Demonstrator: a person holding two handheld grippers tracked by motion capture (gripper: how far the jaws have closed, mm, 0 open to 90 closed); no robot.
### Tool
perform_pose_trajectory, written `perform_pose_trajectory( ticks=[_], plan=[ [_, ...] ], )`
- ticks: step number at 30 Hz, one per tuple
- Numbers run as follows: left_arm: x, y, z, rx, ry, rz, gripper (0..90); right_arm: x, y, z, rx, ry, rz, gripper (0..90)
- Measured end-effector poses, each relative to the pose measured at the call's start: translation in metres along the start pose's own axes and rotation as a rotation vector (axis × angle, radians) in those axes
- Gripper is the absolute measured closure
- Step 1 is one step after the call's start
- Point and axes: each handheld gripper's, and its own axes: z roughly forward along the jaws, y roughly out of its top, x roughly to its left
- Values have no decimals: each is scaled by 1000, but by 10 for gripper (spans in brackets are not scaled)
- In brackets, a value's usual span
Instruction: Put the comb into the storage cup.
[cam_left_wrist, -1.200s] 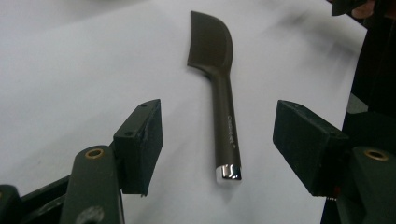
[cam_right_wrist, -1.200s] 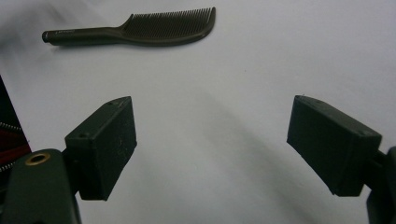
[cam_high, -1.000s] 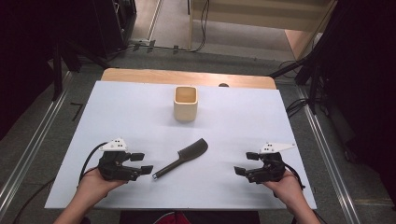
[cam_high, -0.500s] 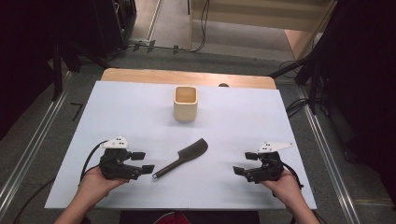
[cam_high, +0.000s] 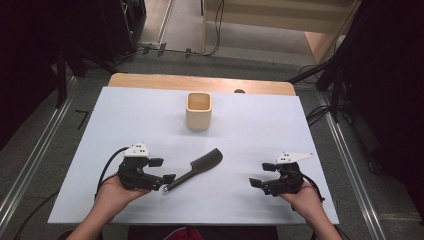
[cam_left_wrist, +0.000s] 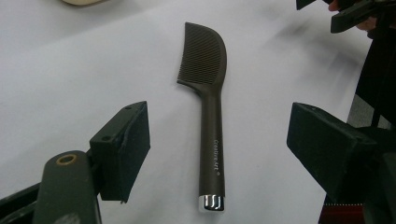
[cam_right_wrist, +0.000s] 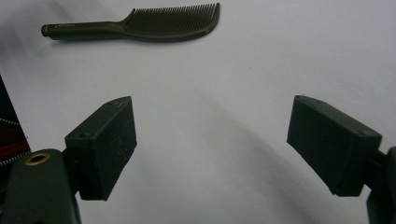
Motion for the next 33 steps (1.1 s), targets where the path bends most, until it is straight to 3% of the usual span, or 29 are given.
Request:
perform_pose_trajectory(
  ticks=[13, 21, 26, 33],
  plan=[
    [-10, 7, 23, 16, 24, 33, 245, 0, 0, 0, 0, -3, 2, 141],
    [-9, 9, 28, 14, 26, 19, 246, -1, 0, 0, 0, -3, 1, 142],
    [-8, 4, 28, 9, 33, 14, 248, -1, 0, 0, -2, -7, 4, 141],
    [-9, -11, 29, 45, 51, 20, 257, -2, 5, 1, -10, -1, -6, 141]
  ],
)
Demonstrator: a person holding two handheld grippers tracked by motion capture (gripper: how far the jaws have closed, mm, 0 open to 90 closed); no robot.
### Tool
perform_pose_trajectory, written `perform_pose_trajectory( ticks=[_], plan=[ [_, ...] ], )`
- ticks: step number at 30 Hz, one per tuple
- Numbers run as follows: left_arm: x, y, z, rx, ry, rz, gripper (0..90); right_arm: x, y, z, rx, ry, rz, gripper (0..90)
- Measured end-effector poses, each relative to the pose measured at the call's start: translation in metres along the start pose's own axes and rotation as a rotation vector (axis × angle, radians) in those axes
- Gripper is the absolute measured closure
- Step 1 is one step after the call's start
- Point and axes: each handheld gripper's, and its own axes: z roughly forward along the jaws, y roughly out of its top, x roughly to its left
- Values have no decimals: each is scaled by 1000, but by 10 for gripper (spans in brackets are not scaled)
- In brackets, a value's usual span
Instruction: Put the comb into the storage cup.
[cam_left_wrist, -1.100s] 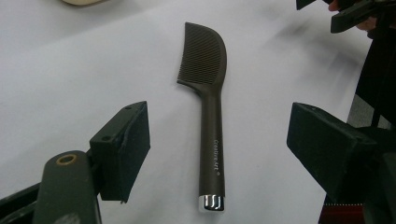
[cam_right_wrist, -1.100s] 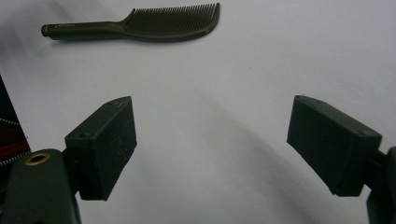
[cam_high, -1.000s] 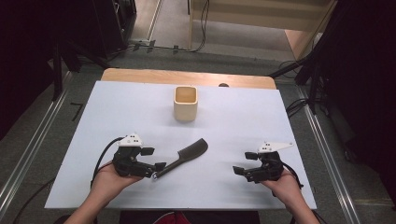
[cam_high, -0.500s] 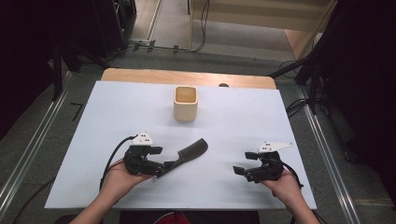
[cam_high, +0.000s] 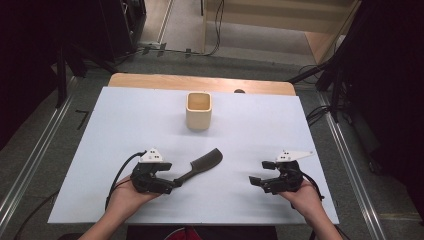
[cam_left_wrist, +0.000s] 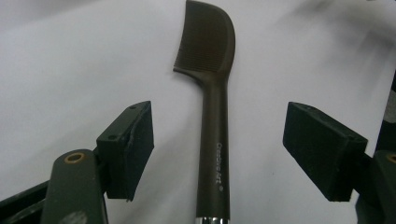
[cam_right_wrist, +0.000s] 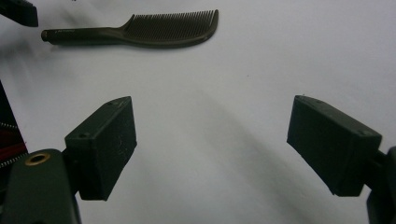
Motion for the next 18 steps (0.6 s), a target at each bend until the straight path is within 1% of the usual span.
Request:
perform_pose_trajectory(
  ticks=[3, 5, 6, 9, 10, 12, 14, 17, 18],
  plan=[
    [-1, -3, -1, -4, 9, 3, 257, 0, 3, 3, 4, 12, -2, 141],
    [-1, -5, -1, -4, 7, -1, 257, 0, 5, 6, 7, 18, -15, 141],
    [-1, -6, 0, -8, 8, -5, 257, 0, 6, 6, 7, 21, -13, 141],
    [-2, -9, 2, 2, 12, -9, 256, 0, 6, 7, 9, 23, -18, 141],
    [-3, -9, 2, 8, 13, -7, 256, 0, 7, 8, 9, 23, -16, 141],
    [-4, -11, 3, 2, 12, 0, 256, 1, 7, 8, 14, 25, -18, 141],
    [-4, -12, 4, 12, 10, 0, 256, 1, 7, 8, 11, 28, -21, 141],
    [-5, -15, 6, 25, 19, 12, 257, 0, 7, 7, 9, 27, -18, 141],
    [-5, -15, 7, 30, 16, 16, 257, 1, 7, 7, 10, 27, -18, 142]
  ],
)
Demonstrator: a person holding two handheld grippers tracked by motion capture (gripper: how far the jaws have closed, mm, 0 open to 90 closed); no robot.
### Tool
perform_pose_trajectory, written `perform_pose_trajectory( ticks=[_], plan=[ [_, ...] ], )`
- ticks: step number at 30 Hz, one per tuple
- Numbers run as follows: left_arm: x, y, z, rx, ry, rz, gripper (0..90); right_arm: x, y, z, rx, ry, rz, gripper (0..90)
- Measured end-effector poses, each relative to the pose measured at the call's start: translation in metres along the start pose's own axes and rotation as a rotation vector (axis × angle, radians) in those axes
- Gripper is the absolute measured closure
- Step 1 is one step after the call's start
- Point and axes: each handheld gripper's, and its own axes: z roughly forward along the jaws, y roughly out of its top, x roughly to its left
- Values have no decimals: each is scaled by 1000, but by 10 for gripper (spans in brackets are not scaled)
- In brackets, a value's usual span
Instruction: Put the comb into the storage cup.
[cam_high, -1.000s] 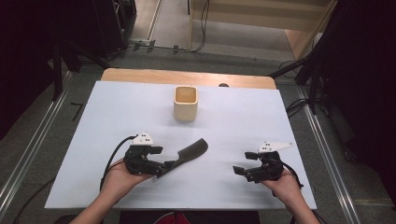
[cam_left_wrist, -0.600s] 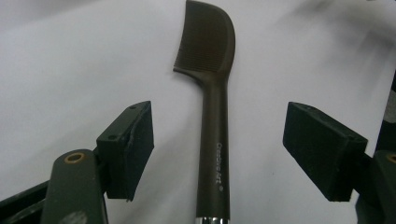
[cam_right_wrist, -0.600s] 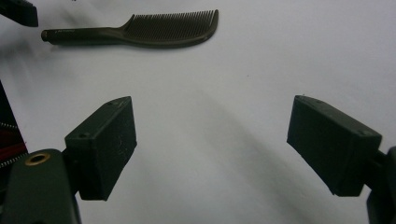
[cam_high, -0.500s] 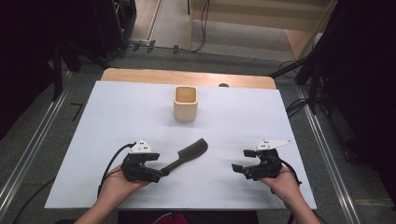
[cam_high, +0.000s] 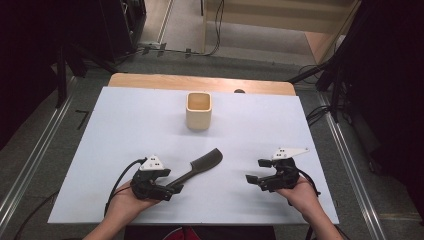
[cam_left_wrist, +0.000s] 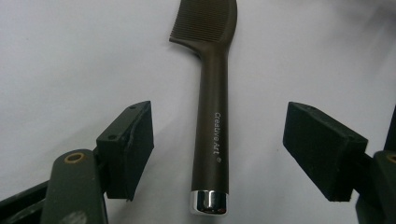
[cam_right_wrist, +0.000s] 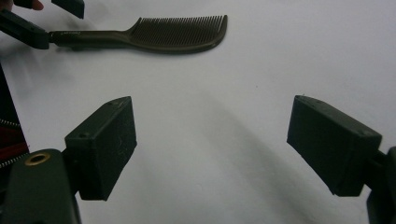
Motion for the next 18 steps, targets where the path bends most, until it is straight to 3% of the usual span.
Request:
perform_pose_trajectory(
  ticks=[11, 18],
  plan=[
    [-1, -3, 8, 36, 13, 31, 331, 0, 0, 0, -2, -3, -1, 141],
    [-9, -7, 13, 32, 46, 92, 394, 0, 0, 0, -5, -5, -3, 141]
  ],
)
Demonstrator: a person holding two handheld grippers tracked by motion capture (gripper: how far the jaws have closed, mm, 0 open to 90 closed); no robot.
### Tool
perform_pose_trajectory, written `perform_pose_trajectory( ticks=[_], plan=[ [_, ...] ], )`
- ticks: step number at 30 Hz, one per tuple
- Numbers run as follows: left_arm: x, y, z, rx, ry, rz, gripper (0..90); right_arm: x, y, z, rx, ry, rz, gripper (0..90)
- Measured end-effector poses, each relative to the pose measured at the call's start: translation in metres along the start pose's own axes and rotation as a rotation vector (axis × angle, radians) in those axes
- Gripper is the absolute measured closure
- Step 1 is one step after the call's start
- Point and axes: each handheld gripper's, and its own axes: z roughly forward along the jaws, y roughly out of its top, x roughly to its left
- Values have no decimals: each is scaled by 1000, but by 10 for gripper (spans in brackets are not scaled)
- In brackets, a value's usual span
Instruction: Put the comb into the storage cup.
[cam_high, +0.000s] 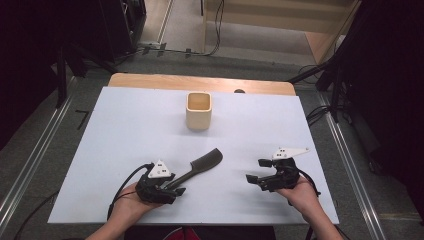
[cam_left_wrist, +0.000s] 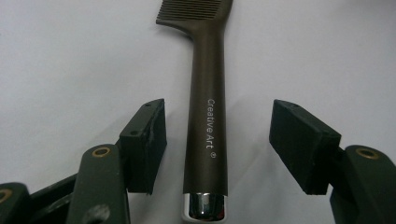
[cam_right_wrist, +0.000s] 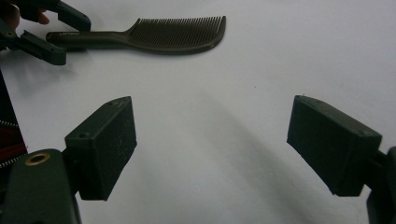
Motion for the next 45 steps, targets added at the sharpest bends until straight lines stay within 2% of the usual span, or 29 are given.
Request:
perform_pose_trajectory(
  ticks=[2, 5, 6, 10, 13, 19, 22, 30, 38, 41, 45],
  plan=[
    [-1, -1, 0, -3, 17, 4, 415, 0, 0, 0, 0, 0, 3, 141],
    [-1, -1, 0, -7, 17, -14, 451, 0, 0, 0, 2, -1, 1, 141],
    [-2, -1, 0, -3, 21, -14, 489, 0, 0, 0, 3, -3, 0, 141],
    [-6, -2, 0, -12, 47, 3, 525, 0, 0, 0, 4, -4, 4, 141],
    [-5, -3, 0, -15, 59, 7, 596, 0, 0, 1, 4, -3, 1, 141],
    [-7, -5, 1, -25, 87, 37, 635, 0, 0, 1, 5, -8, 1, 142],
    [-7, -5, 1, -29, 93, 26, 664, 0, 0, 1, 6, -9, -1, 141],
    [-5, -4, 1, -21, 80, 39, 720, -1, 0, 1, 8, -8, 2, 141],
    [1, -2, 0, -6, 46, 14, 732, -1, 0, 2, 11, -10, 3, 141],
    [-2, 0, 0, 7, 63, 21, 733, -1, 0, 2, 8, -9, 5, 141],
    [-1, 0, 0, 5, 51, -2, 734, -1, -1, 1, 8, -9, 4, 141]
  ],
)
